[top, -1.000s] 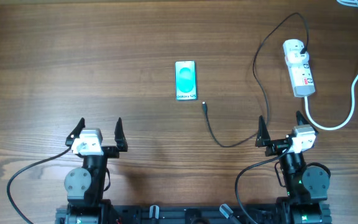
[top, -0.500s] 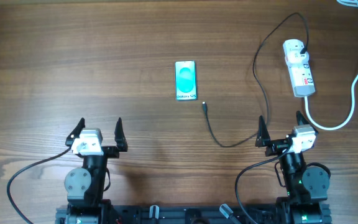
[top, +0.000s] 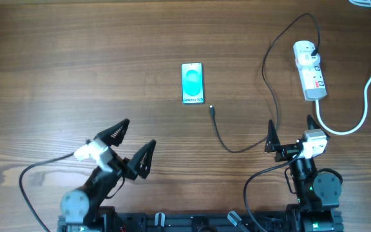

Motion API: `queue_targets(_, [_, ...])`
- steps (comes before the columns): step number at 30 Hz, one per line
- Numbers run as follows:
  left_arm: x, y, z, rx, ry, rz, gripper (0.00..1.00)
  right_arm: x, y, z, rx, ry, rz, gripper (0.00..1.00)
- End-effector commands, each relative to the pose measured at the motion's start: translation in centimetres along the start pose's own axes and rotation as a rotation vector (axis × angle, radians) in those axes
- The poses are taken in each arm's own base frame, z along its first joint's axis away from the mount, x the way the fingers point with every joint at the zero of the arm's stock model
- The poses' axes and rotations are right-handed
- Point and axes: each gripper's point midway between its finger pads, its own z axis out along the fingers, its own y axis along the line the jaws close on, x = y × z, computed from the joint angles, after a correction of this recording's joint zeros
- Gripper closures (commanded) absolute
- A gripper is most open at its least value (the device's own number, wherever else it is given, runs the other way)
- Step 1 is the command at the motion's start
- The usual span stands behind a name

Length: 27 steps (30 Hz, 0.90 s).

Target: Plug charger to phone and switch on socket

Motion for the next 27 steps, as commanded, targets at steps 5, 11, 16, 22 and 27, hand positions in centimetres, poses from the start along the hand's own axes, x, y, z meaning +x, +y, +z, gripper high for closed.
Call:
queue_targets(5, [-10.2, -6.6, -2.9, 0.196, -0.443, 0.18, 0.0, 0.0, -0.2, 0.0, 0.015, -0.002, 0.009, 0.0])
queue_targets(11, [-17.5, -6.1, -3.4, 0.008, -0.585, 0.175, 0.0, 0.0, -0.2, 0.0, 0.015, -0.002, 0.009, 0.0])
queue_targets(16, [-18.9, -0.7, 5.0, -0.322, 0.011, 0.043, 0.0, 0.0, -0.2, 0.0, 0.015, -0.002, 0.009, 0.0])
queue_targets(22, [-13.6, 2.3, 11.4, -0.313, 0.446, -0.272, 0.01, 0.0, -0.2, 0.0, 0.015, -0.002, 0.009, 0.01])
queue_targets(27, [-9.4, 6.4, 13.2, -0.718, 0.799, -0.311, 0.01, 0.0, -0.2, 0.0, 0.015, -0.003, 0.009, 0.0])
